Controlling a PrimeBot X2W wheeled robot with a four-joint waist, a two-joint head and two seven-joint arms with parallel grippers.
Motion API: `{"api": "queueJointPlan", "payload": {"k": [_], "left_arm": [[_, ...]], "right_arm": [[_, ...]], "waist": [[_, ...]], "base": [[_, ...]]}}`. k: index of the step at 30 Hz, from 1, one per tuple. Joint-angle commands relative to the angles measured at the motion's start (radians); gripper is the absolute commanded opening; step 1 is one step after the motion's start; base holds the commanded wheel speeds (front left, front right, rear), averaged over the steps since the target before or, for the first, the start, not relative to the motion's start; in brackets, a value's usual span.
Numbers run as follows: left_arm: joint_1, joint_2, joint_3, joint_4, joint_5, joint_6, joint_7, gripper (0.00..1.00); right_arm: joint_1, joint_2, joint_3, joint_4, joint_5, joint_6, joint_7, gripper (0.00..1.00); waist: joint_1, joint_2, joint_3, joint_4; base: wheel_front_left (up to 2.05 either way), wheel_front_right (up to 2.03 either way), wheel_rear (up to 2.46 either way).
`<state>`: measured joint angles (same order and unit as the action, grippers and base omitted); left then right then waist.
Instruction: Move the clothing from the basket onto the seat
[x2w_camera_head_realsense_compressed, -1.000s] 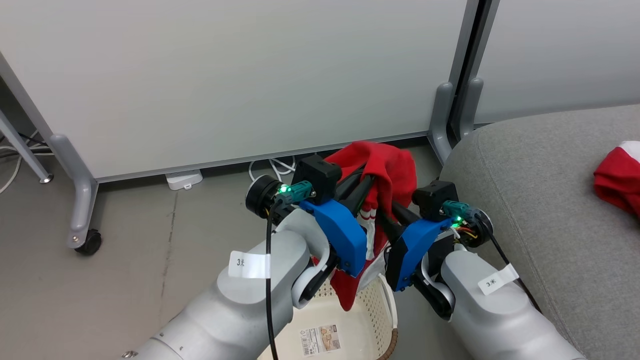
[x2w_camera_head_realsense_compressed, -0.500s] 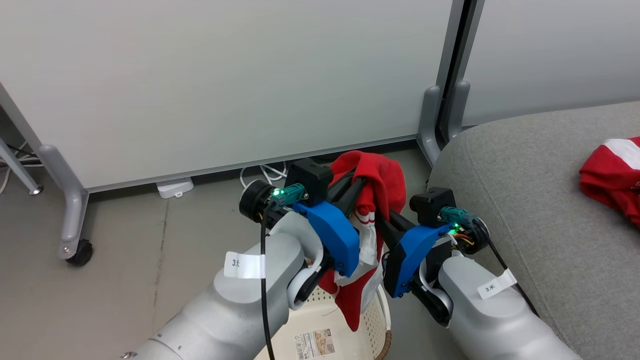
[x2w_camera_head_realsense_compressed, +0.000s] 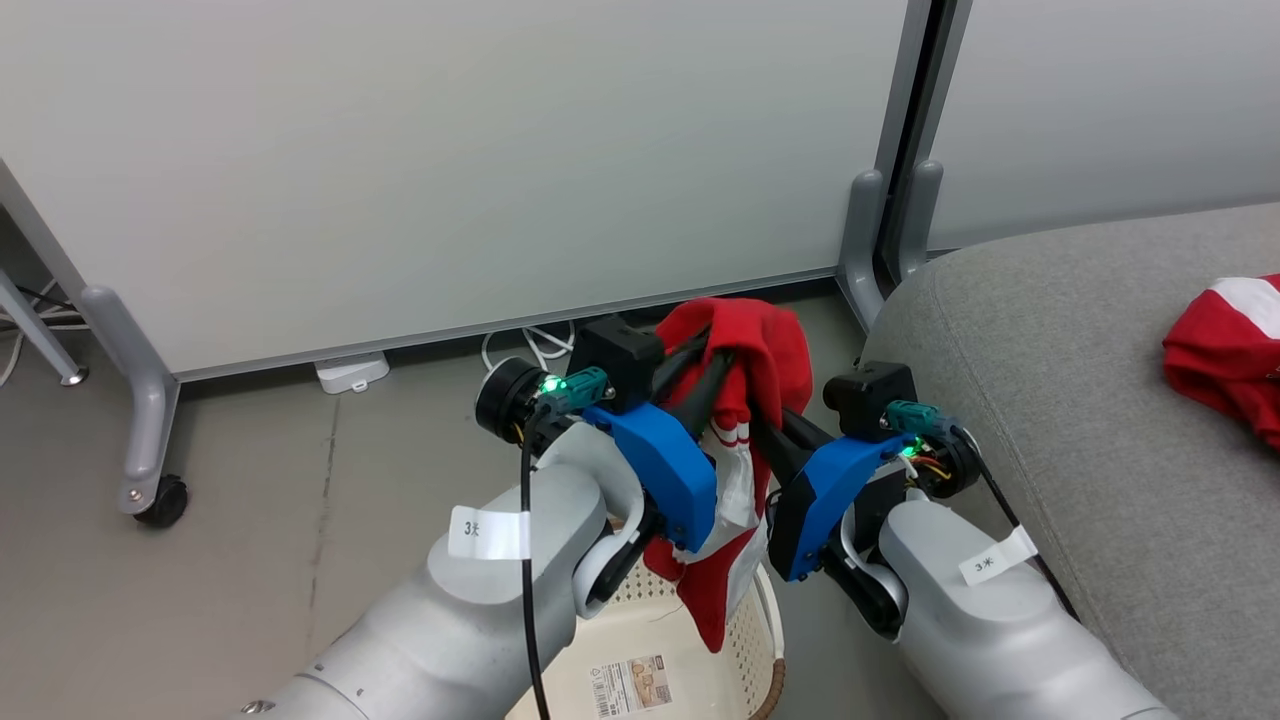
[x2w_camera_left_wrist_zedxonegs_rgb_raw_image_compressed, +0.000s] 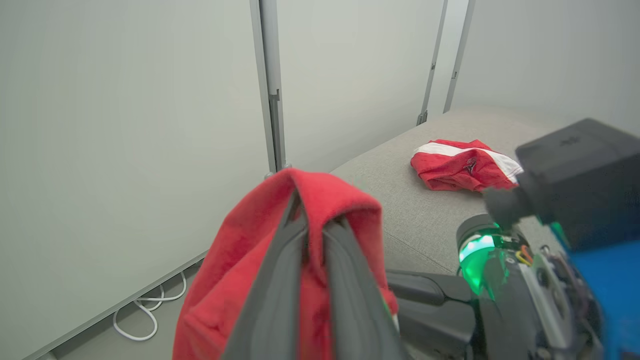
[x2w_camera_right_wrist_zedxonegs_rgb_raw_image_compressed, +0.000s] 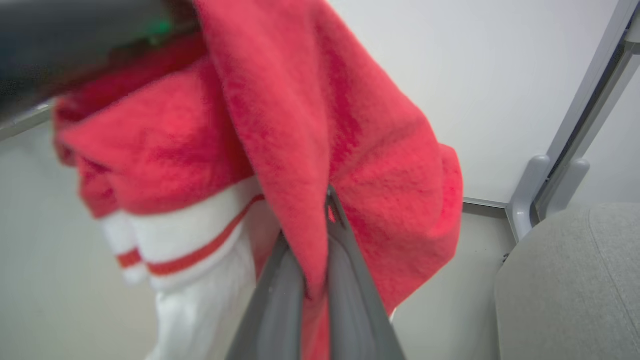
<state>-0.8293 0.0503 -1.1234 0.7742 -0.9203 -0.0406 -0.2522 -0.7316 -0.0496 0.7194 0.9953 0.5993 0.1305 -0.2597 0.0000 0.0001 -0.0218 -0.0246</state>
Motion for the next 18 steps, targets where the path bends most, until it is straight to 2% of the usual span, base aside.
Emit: {"api": "queueJointPlan", "payload": {"k": [1,5,18], "left_arm": [[-0.003,0.000,0.003,0.003,0.012,0.001,-0.008,1.00],[0.042,0.016,0.045,-0.024,0.041,0.000,-0.014,1.00],[0.390,0.113,0.336,-0.291,0.259,-0.003,-0.014,1.00]], "right_arm": [[-0.021,-0.002,-0.010,-0.004,-0.008,0.000,-0.008,0.00],[-0.029,-0.002,-0.041,-0.011,-0.027,0.000,-0.008,0.00],[0.008,-0.001,-0.195,-0.033,-0.118,0.000,-0.007,0.00]], "waist": [[0.0000,-0.0001,0.003,0.002],[0.0000,-0.0001,0.007,0.004],[0.0000,-0.0001,0.028,0.022]], "base": [[0.00,0.00,0.00],[0.00,0.00,0.00],[0.00,0.00,0.00]]}}
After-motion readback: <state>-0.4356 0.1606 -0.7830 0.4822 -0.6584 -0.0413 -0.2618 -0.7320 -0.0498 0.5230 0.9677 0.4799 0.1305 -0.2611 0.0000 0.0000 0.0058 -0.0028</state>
